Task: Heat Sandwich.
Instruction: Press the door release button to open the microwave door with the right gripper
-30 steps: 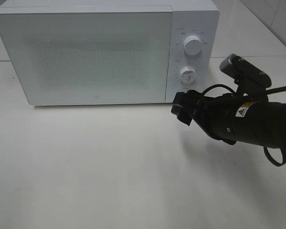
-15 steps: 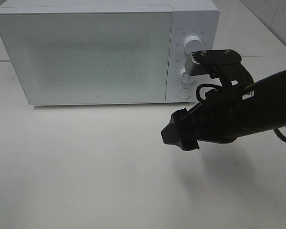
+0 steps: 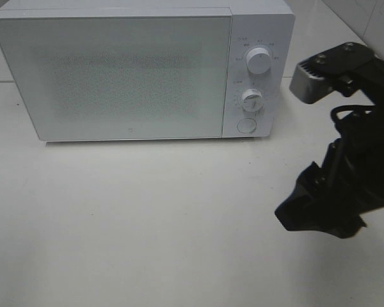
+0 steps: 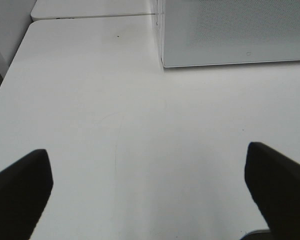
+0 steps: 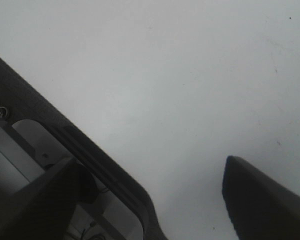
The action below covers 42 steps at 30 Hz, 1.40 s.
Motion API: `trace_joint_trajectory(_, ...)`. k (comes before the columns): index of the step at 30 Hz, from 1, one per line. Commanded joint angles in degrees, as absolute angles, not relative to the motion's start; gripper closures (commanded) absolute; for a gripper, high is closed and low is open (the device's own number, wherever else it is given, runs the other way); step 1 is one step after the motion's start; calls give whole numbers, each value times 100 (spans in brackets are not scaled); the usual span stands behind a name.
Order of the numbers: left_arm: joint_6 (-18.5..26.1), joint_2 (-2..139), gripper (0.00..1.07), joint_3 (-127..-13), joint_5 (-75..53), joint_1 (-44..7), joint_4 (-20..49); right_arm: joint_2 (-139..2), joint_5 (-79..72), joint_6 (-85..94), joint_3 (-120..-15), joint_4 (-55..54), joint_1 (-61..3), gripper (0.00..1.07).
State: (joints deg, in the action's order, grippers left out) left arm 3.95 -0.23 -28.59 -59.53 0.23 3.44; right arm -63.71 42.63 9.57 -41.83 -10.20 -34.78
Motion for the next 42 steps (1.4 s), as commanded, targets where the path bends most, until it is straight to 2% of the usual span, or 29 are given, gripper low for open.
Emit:
trace_joint_trajectory(1, 367, -172, 5, -2842, -5953, 40, 395, -5879, 4830, 1031, -4211, -951, -3466, 31)
trace_joint_trajectory(7, 367, -172, 5, -2842, -5953, 40, 395, -4824, 5798, 882, -4211, -951, -3466, 31)
trace_joint_trajectory(19, 367, -172, 5, -2842, -5953, 40, 395, -2401, 6612, 476, -4206, -945, -3438, 31)
trace_joint_trajectory(22, 367, -172, 5, -2842, -5953, 40, 395, -1811, 6704, 407, -4206, -865, -3128, 31)
trace_joint_trajectory(25, 367, -172, 5, -2842, -5953, 40, 395, -1180, 6692, 407, -4206, -722, -2487, 31)
trace_joint_trajectory(32, 367, -172, 5, -2842, -5953, 40, 395, -607, 6686, 0, -4194, -607, -1874, 31)
trace_joint_trajectory(35, 367, -172, 5, -2842, -5953, 40, 395, -292, 6681, -155, -4005, -424, -1450, 31)
trace_joint_trajectory(42, 367, -172, 5, -2842, -5953, 40, 395, 172, 6675, -246, -3529, -327, -934, 31)
